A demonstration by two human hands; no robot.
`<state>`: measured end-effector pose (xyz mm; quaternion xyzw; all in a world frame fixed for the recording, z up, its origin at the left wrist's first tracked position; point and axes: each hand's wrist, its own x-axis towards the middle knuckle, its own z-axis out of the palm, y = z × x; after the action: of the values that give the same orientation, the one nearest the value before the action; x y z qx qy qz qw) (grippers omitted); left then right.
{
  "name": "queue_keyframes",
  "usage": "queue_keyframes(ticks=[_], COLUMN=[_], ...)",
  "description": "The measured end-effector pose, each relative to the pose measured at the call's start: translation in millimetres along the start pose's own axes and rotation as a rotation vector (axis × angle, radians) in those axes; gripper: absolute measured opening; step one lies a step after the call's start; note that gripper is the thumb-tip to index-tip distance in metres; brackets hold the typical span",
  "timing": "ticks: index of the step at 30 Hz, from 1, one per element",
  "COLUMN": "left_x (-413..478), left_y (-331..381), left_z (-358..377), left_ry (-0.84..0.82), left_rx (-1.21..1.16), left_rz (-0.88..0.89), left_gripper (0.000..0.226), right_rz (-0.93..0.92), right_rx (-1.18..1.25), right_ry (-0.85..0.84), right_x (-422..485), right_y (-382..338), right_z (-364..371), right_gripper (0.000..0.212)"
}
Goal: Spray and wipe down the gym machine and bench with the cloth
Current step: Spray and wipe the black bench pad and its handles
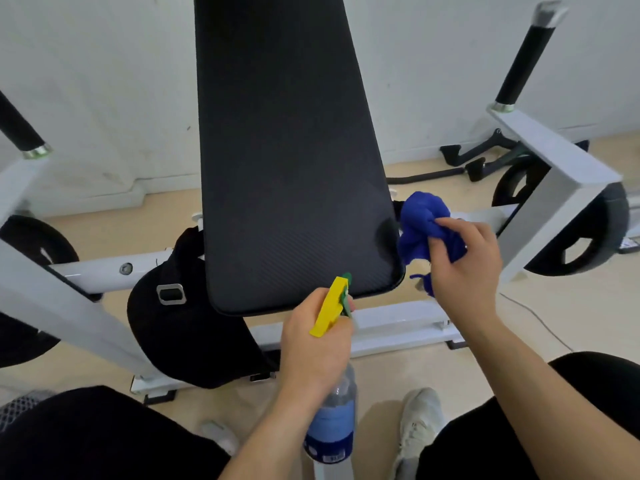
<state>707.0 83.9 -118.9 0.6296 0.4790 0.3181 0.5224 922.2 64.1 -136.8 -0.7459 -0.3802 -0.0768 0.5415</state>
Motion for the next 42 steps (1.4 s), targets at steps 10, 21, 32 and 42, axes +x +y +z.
queue_keyframes(ticks=[10,21,32,42], left_x=[9,13,21,19], left_y=[0,1,-11,-22], left_z=[12,-25,-63,-102], left_ry=[0.001,0.104,0.241,0.385], left_rx=[0.14,-0.06,-0.045,-0.081], left_rz=[-0.087,-0.03,-0.061,-0.131], left_gripper=[0.019,0.035,0.037,0.027], right_rz=[0.001,-0.58,-0.434,-0.764], right_rx=[0.106,-0.245,-0.434,-0.242], right_ry=[0.015,-0.227,-0.169,-0.462], right_x=[27,-76,-56,-103], right_y=[-16,-6,-31,-98], right_z=[19,63,88,148], right_gripper=[0.025,0.017,0.021,0.011])
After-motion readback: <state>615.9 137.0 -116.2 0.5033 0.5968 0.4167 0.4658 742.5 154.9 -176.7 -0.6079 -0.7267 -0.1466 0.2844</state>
